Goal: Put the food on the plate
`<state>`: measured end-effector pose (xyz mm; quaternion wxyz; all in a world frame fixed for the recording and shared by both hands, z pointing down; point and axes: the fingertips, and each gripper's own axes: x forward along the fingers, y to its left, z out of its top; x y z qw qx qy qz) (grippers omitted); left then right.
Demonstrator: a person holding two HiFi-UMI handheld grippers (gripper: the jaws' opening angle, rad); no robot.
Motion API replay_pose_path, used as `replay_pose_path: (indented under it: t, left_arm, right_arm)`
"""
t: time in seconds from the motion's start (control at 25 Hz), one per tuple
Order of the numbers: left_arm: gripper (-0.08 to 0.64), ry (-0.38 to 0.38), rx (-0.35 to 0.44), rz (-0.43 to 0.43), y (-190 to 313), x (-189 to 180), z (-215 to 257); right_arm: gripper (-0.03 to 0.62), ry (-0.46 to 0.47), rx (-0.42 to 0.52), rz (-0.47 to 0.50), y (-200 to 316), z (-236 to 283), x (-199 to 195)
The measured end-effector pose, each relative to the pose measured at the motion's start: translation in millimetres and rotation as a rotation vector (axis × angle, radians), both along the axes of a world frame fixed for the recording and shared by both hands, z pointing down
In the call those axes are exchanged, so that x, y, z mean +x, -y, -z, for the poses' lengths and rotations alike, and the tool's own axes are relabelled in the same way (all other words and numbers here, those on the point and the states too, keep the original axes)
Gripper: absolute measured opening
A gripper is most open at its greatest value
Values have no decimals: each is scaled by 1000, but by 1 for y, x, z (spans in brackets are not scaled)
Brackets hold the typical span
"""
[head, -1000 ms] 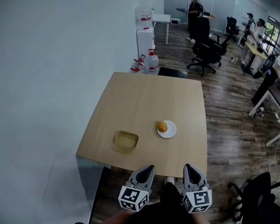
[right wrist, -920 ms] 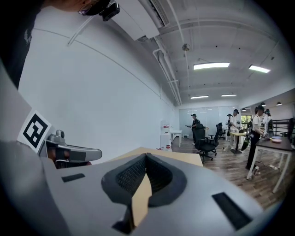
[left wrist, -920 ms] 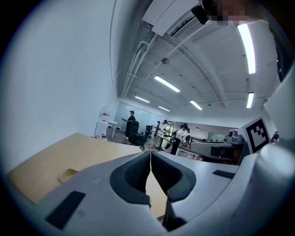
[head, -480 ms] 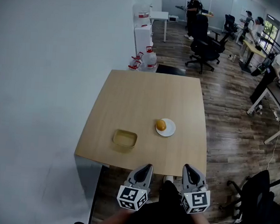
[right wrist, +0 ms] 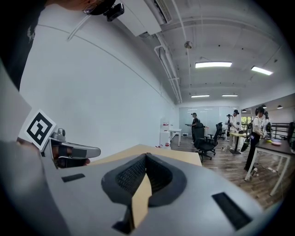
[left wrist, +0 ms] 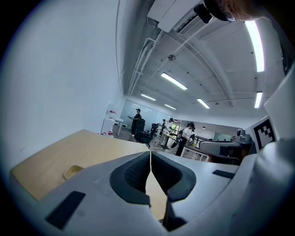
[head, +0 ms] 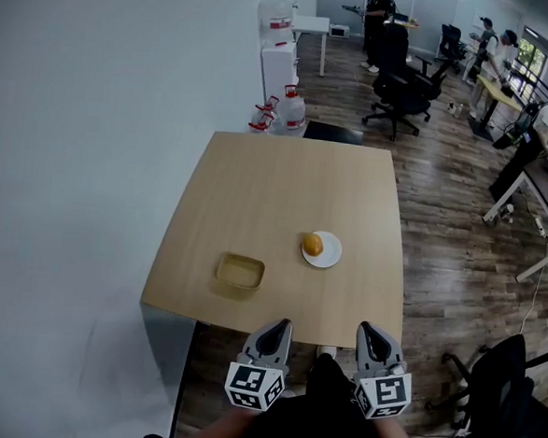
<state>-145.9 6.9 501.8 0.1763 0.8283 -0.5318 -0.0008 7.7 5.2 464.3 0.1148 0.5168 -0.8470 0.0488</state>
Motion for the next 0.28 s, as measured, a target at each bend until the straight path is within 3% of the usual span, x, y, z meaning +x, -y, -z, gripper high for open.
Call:
replay_pose_path:
  t: [0.28]
  left_arm:
    - [20, -12, -17, -2, 31, 7, -4]
  right_arm:
    - [60, -23, -10, 8, 38, 0, 1]
